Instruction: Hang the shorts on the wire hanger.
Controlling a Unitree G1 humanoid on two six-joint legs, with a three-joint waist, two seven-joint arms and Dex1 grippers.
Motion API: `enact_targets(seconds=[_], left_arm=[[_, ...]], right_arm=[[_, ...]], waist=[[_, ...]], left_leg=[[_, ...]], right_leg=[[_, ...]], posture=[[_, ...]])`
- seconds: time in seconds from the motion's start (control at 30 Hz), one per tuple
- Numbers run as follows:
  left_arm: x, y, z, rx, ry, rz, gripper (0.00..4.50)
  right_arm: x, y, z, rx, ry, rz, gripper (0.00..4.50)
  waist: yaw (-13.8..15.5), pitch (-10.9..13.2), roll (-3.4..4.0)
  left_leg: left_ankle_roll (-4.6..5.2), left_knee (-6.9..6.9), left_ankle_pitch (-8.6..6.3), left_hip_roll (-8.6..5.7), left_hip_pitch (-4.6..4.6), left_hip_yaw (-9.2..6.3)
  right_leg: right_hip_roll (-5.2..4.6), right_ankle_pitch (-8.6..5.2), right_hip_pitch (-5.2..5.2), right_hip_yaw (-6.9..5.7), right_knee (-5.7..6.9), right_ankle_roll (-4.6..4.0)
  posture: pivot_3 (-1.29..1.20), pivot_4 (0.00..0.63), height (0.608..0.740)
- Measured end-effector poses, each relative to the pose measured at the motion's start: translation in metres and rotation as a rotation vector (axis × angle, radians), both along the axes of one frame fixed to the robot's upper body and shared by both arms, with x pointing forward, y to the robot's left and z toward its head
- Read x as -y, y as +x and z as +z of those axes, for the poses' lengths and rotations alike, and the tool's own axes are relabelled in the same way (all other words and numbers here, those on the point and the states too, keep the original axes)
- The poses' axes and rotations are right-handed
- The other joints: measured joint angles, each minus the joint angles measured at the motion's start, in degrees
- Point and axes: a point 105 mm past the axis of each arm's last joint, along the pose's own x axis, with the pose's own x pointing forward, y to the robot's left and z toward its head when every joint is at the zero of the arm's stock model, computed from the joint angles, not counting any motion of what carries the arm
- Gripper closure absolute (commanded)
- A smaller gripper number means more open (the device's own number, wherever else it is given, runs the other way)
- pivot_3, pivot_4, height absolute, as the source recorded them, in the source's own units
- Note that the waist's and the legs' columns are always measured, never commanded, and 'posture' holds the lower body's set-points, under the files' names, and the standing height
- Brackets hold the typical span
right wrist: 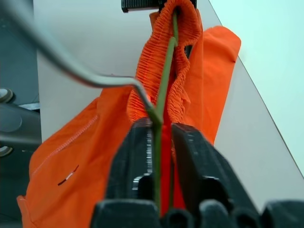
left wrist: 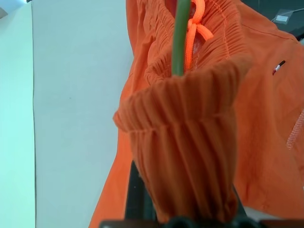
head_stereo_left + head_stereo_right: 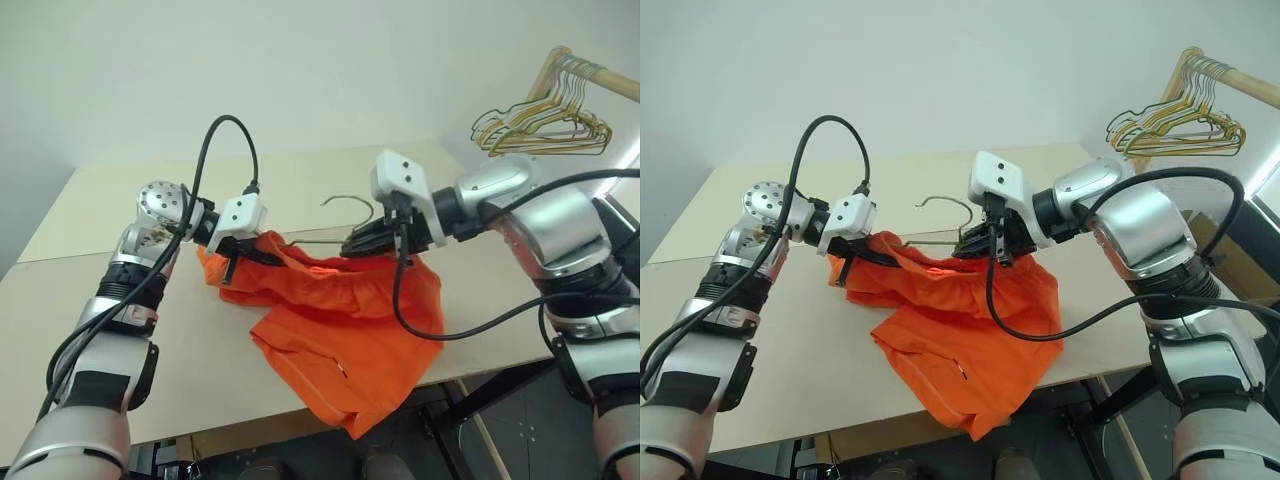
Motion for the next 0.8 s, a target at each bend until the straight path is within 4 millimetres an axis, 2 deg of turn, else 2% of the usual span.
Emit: enact_targets(seconds=[0.1,0.23,0.27,0.4,0.5,0.6,0.67,0.8], left_arm=[[-0.001,-0.001,-0.003,-0.019,-0.003,0.008,4.5],[-0.001,-0.003,-0.009,-0.049,-0.008,0.02,4.5],[-0.002,-0.005,-0.011,-0.057,-0.006,0.02,4.5],[-0.003,-0.008,-0.018,-0.086,-0.007,0.03,4.5],[-0.003,-0.008,-0.018,-0.087,-0.008,0.034,4.5],[-0.005,-0.008,-0.016,-0.086,-0.01,0.046,4.5],[-0.006,-0.007,-0.016,-0.087,-0.015,0.053,4.5],[-0.004,-0.007,-0.016,-0.089,-0.018,0.054,4.5]], right_arm=[[0.012,0.003,0.003,-0.009,-0.004,-0.067,1.68],[0.038,0.001,0.018,0.015,0.028,-0.162,0.25],[0.044,0.0,0.023,0.023,0.041,-0.185,0.07],[0.069,-0.006,0.036,0.041,0.084,-0.279,0.07],[0.086,-0.018,0.036,0.041,0.075,-0.314,0.07],[0.095,-0.033,0.015,0.006,-0.023,-0.317,0.07],[0.094,-0.04,0.0,-0.02,-0.068,-0.299,0.07],[0.088,-0.039,-0.021,0.013,-0.167,-0.295,0.07]], waist=[[0.0,0.0,0.0],[0.0,0.0,0.0],[0.0,0.0,0.0],[0.0,0.0,0.0],[0.1,0.0,0.01],[0.1,0.0,0.01],[-0.1,0.0,0.01],[-0.2,0.0,0.01]], left_leg=[[0.0,0.0,0.0,0.0,0.0,0.0],[0.08,-0.02,-0.05,0.01,-0.03,-0.01],[0.1,-0.01,-0.06,0.01,-0.03,0.0],[0.23,-0.01,-0.14,0.02,-0.02,-0.01],[0.32,-0.02,-0.19,0.03,-0.01,-0.01],[0.36,0.0,-0.22,0.03,0.0,-0.01],[0.38,0.02,-0.22,0.03,0.04,0.03],[0.37,-0.02,-0.22,0.04,0.26,0.13]], right_leg=[[-0.02,0.0,0.0,0.0,-0.01,0.0],[-0.02,0.0,-0.01,0.0,-0.05,0.0],[-0.02,0.0,-0.01,0.0,-0.05,0.0],[-0.02,0.0,-0.02,0.01,-0.09,0.0],[-0.03,0.0,-0.01,0.01,-0.16,0.0],[-0.05,0.0,0.0,0.03,-0.25,0.0],[-0.05,0.0,-0.01,0.1,-0.25,0.0],[-0.04,-0.01,0.06,0.19,-0.16,-0.01]], posture=[[-0.11,0.0,0.74],[-0.12,0.0,0.74],[-0.12,0.0,0.74],[-0.12,0.0,0.74],[-0.12,0.0,0.74],[-0.12,0.0,0.74],[-0.12,0.0,0.74],[-0.12,0.0,0.74]])
